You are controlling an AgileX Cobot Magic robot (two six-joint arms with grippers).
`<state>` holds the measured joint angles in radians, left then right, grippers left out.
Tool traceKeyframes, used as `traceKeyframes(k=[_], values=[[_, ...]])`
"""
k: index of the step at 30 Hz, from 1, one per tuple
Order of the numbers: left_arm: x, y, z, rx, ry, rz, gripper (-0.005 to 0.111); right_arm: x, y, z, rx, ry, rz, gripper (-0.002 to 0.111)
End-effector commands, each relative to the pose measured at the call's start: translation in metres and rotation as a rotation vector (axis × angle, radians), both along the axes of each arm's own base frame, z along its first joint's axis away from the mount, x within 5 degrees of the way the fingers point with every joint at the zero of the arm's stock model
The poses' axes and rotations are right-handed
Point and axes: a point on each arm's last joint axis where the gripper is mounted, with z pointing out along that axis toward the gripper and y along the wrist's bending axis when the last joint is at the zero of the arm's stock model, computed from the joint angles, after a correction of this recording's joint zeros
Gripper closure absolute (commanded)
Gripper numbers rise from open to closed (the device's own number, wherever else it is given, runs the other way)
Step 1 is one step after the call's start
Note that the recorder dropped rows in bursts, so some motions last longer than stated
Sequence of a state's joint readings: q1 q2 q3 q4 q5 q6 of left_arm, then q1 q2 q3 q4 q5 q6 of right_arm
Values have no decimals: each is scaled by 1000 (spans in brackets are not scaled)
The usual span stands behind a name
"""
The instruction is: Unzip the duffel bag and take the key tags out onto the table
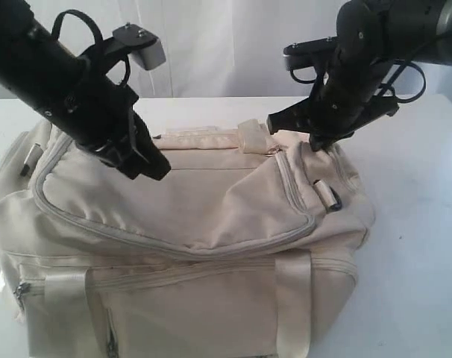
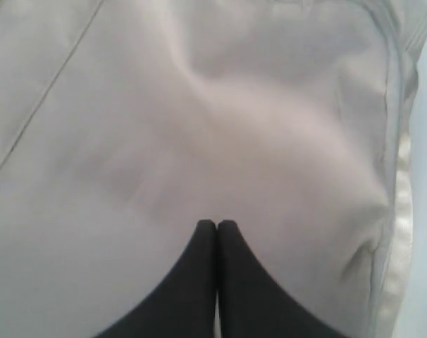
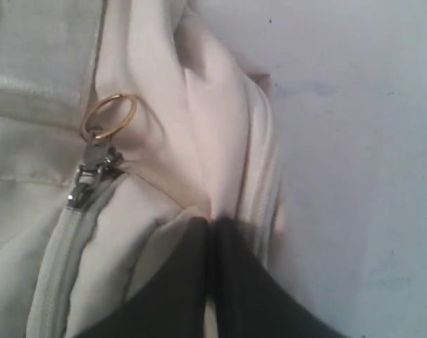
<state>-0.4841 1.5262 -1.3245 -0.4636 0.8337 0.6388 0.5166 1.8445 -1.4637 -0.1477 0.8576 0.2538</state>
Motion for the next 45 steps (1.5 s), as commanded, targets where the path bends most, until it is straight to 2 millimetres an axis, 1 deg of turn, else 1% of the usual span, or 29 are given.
traceKeyframes(k=[1, 4, 8, 12, 14, 16, 19, 22, 24, 27, 30, 34, 37, 39, 41, 42, 43, 45], values=[[9, -10, 1, -152, 10, 78, 106, -12, -8, 4, -41, 77, -47, 108], [21, -22, 0, -242, 50, 115, 106, -19, -12, 7, -49, 81, -48, 108], [52, -47, -6, -311, 170, 104, 106, -28, -17, 7, -44, 76, -53, 108], [86, -69, -21, -323, 272, 104, 106, -33, -20, 5, -25, 71, -89, 108], [101, -78, -32, -322, 275, 95, 106, -34, -21, 5, -25, 73, -92, 108], [110, -84, -42, -315, 247, 58, 105, -34, -21, 5, -20, 68, -94, 108], [113, -96, -49, -307, 134, -61, 94, -34, -21, 5, -7, 67, -118, 108], [112, -110, -55, -290, -34, -173, 81, -34, -20, 5, 9, 72, -138, 108], [111, -120, -55, -287, -142, -213, 73, -34, -20, 5, 22, 77, -171, 108], [107, -135, -53, -281, -261, -248, 66, -34, -20, 5, 39, 80, -212, 108], [102, -144, -54, -250, -377, -335, 62, -35, -20, 5, 54, 85, -242, 108], [104, -143, -55, -222, -397, -327, 61, -35, -20, 6, 61, 87, -252, 108], [108, -138, -59, -153, -393, -300, 60, -36, -19, 8, 81, 91, -260, 108], [110, -138, -60, -145, -402, -279, 54, -37, -20, 10, 88, 88, -269, 108], [113, -135, -64, -145, -361, -231, 47, -38, -20, 10, 85, 89, -270, 108], [113, -133, -65, -136, -332, -213, 47, -37, -21, 10, 77, 86, -268, 108], [116, -129, -68, -103, -296, -167, 48, -37, -23, 11, 52, 78, -263, 108], [117, -122, -70, -54, -257, -133, 49, -37, -28, 10, -15, 66, -253, 108]])
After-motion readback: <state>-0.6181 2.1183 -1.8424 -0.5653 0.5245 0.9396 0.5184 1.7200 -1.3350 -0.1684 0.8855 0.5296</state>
